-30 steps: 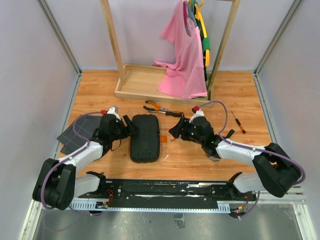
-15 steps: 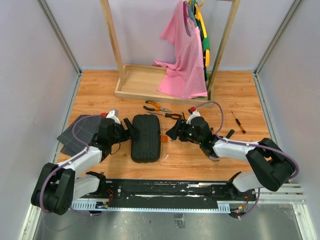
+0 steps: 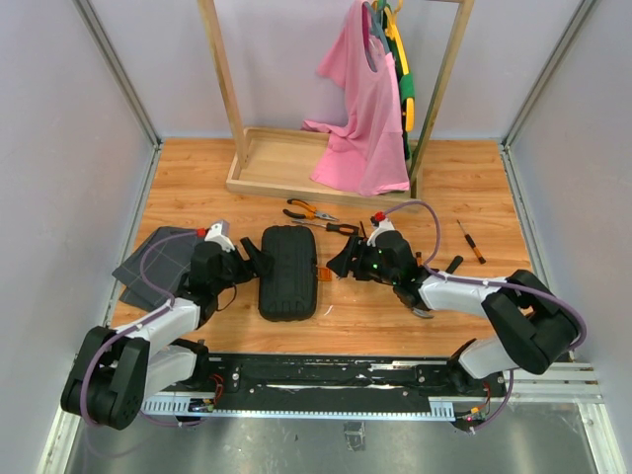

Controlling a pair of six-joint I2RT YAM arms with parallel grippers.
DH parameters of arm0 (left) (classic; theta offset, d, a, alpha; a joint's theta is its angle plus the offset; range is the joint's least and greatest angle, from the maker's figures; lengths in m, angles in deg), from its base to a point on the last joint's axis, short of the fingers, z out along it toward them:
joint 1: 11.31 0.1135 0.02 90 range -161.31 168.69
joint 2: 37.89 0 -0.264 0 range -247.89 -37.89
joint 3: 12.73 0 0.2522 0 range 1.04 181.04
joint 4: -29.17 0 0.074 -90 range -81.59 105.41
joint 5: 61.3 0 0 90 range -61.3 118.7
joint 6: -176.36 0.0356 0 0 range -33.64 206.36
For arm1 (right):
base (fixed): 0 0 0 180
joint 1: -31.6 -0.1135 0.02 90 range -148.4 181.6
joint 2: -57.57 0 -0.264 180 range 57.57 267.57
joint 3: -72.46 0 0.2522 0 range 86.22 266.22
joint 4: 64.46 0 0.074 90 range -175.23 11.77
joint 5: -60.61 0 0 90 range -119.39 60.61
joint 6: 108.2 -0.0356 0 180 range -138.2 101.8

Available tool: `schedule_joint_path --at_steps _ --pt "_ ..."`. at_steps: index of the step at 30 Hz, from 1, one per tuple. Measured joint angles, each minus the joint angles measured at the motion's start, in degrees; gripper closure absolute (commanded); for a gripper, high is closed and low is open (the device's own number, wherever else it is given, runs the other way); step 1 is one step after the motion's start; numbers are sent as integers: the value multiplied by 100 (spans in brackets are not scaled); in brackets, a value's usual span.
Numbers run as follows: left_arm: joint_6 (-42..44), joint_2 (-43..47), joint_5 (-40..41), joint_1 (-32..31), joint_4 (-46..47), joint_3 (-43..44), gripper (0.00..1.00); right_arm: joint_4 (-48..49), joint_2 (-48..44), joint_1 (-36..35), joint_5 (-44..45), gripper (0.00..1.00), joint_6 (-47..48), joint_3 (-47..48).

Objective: Sort the tools into containers
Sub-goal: Open the storage box at the center of the board.

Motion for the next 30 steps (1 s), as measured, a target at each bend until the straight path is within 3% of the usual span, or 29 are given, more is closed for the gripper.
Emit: schedule_joint_path --at_steps 16,30 --pt "-13 -157 -221 227 433 -116 19 72 48 0 -46 31 -48 0" --pt "-103 651 2 275 -315 -179 19 74 48 0 -44 30 -50 0"
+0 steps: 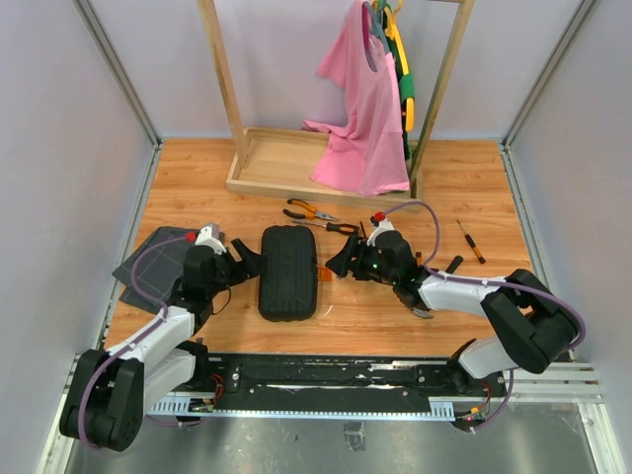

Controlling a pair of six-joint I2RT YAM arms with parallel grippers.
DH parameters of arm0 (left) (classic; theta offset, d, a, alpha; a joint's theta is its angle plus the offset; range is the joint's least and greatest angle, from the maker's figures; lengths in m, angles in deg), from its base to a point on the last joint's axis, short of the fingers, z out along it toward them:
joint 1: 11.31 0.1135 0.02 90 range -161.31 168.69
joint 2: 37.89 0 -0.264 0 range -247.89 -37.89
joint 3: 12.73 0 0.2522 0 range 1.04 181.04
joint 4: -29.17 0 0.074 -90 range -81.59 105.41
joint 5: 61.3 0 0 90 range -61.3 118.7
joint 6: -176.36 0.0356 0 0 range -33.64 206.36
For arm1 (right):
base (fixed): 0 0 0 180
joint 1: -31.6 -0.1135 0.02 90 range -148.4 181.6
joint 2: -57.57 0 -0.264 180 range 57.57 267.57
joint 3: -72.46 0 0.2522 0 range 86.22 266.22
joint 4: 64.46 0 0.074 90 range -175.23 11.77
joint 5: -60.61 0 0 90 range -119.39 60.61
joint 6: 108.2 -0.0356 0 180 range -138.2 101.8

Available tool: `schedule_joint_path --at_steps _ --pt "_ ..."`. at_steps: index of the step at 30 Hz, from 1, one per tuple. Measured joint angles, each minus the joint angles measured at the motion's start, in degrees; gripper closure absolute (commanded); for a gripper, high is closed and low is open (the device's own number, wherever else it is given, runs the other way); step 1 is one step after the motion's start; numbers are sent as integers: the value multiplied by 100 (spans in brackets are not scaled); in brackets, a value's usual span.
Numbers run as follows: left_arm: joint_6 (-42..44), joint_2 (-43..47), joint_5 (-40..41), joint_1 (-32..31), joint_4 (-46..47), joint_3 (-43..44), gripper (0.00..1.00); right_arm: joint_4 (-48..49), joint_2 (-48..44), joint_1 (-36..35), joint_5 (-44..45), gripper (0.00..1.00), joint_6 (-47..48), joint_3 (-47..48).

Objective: Sort the tools into containers
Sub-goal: Open the storage box at the center of the board.

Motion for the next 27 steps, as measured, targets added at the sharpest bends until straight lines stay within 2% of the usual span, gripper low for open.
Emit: schedule_joint_path --at_steps 14,27 --pt "-186 396 37 0 -680 -9 19 76 7 0 -2 29 -11 0" --pt "-140 -131 61 2 7 -42 19 146 118 0 -92 29 -39 0"
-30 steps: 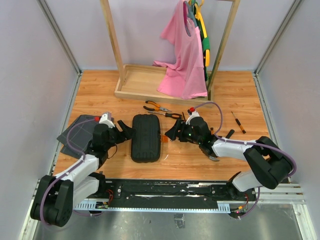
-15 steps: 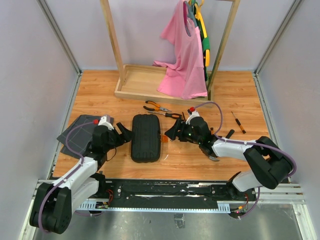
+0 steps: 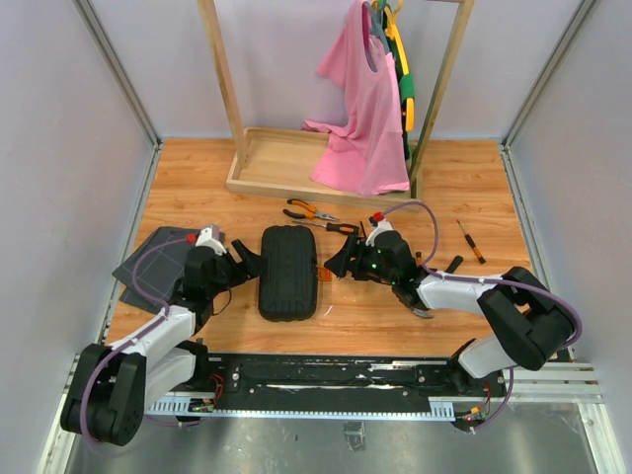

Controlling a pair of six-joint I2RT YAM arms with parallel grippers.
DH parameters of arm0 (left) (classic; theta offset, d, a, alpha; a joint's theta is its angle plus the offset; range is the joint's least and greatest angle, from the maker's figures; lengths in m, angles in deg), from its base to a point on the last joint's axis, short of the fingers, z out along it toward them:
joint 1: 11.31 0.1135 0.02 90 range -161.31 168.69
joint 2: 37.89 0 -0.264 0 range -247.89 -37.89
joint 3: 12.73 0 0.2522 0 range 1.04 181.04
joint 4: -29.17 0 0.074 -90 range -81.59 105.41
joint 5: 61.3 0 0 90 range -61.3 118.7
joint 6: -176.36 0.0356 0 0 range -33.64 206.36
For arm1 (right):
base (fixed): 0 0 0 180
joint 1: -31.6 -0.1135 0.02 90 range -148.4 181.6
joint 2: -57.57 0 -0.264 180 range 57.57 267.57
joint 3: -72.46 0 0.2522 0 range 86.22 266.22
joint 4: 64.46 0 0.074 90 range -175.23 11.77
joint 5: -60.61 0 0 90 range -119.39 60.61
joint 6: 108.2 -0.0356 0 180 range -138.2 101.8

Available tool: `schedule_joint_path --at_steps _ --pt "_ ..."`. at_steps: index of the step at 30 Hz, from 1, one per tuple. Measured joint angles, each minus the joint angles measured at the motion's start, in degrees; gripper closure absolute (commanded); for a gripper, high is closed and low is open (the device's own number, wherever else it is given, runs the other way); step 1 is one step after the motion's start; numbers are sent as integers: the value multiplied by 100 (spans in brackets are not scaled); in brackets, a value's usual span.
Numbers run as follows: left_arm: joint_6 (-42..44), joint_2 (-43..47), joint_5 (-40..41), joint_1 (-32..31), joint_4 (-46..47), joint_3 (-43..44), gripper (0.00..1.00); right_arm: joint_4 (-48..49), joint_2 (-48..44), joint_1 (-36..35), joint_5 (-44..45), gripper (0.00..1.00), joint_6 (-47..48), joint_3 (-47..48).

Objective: Sort the tools into containers
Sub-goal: Open the storage box at the center of the board.

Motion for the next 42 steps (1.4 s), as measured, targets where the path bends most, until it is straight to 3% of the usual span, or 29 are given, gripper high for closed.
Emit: schedule_joint_path --at_steps 12,20,29,31,33,42 --pt "234 -579 -365 166 837 -7 19 -55 -4 0 -4 28 7 2" --pt "378 -494 -603 179 811 555 18 -81 103 2 -50 25 0 363" --pt "332 -96 -538 181 -87 667 18 291 929 2 -442 24 -267 750" --pt "269 -79 -560 181 -326 671 9 409 1121 2 -553 25 -363 800" --pt "188 -63 -623 181 -555 671 8 551 1316 2 -680 25 -474 839" --pt "-188 15 -741 -356 -772 407 15 918 1628 0 -964 34 -737 914"
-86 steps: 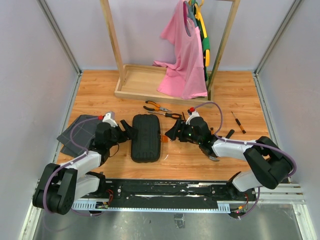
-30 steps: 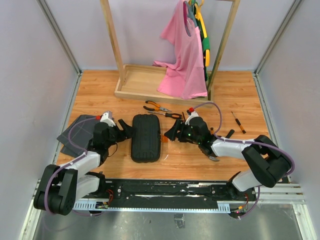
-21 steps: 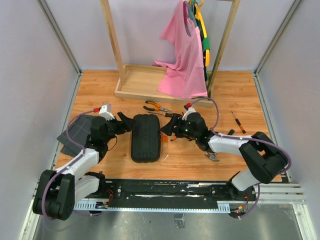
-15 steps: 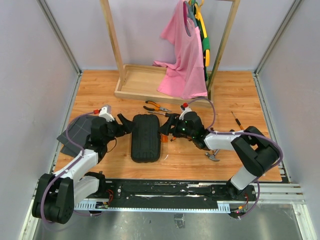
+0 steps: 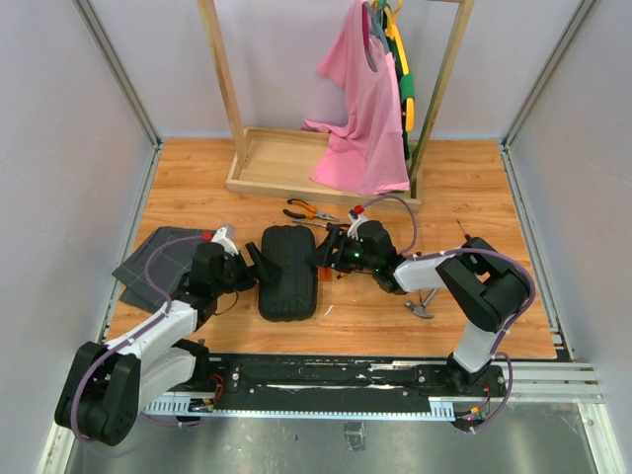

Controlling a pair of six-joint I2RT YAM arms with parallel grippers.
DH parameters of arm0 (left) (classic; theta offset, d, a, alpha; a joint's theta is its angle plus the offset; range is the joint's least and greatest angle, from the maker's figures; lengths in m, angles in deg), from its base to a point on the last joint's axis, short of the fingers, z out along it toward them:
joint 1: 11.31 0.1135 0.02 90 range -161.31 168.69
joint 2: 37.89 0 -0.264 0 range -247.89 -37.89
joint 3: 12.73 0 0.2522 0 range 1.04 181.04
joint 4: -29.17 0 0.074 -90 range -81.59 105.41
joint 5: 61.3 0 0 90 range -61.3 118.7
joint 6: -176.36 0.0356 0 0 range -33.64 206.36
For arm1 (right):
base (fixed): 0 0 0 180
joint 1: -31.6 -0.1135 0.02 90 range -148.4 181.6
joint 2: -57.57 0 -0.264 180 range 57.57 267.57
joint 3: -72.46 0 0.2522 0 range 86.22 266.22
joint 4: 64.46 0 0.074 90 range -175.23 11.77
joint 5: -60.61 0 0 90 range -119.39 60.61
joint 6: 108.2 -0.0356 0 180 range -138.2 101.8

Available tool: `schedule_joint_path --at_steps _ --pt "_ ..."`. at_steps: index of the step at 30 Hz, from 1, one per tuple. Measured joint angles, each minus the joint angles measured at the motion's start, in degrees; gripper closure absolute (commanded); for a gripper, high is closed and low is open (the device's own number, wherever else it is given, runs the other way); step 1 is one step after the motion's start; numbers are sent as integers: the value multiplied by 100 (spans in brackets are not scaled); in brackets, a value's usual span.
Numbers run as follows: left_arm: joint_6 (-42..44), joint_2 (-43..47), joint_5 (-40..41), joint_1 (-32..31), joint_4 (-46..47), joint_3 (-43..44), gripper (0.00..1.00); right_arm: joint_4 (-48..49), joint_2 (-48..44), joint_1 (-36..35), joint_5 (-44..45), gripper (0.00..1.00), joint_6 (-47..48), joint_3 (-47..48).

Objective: Sort the tools into containers
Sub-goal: Open the storage box at the center of the board.

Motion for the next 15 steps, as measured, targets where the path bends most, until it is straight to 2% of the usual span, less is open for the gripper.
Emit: schedule_joint_path --at_steps 15 --pt "-319 -916 208 -793 387 286 22 -22 -153 260 -26 34 20 -109"
